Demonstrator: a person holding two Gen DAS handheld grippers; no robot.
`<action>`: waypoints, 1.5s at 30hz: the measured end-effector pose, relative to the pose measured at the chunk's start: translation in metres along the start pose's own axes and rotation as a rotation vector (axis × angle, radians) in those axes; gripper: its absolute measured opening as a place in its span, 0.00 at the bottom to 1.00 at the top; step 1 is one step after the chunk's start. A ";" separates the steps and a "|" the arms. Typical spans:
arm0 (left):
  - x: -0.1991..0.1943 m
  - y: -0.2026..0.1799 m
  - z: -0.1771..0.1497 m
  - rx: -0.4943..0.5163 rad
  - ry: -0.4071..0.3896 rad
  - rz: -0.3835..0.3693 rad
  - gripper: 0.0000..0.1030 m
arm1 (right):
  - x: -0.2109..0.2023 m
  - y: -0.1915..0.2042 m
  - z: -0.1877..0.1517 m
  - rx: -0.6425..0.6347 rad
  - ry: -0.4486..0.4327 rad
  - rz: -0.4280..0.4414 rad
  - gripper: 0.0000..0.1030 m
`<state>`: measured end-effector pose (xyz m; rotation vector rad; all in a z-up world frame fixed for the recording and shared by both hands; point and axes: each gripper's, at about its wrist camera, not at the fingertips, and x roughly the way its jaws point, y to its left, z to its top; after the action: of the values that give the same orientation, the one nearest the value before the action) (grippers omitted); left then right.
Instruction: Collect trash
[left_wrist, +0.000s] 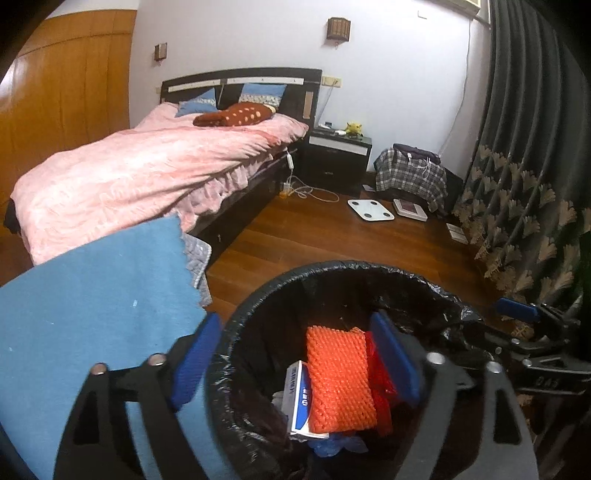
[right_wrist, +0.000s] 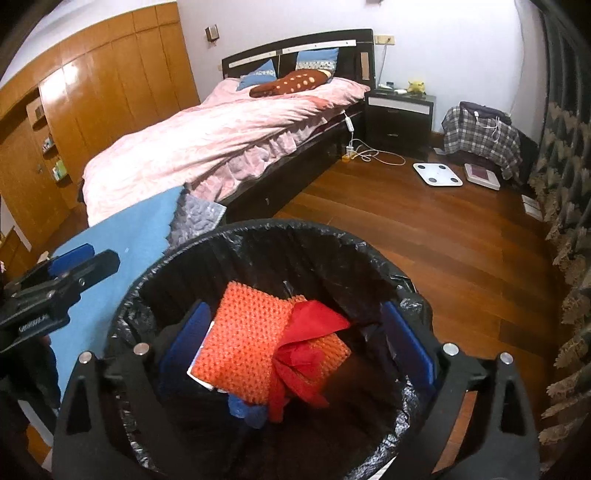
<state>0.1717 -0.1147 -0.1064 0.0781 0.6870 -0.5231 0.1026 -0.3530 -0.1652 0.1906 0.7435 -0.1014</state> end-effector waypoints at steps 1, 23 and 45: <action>-0.005 0.001 0.001 -0.001 -0.007 0.008 0.91 | -0.003 0.001 0.000 0.000 -0.007 0.004 0.92; -0.116 0.002 0.005 -0.033 -0.156 0.104 0.94 | -0.107 0.048 0.019 -0.061 -0.163 0.056 0.95; -0.175 0.004 -0.012 -0.029 -0.219 0.172 0.94 | -0.143 0.101 0.015 -0.165 -0.194 0.100 0.95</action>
<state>0.0530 -0.0322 -0.0066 0.0511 0.4691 -0.3500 0.0233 -0.2542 -0.0436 0.0587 0.5451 0.0363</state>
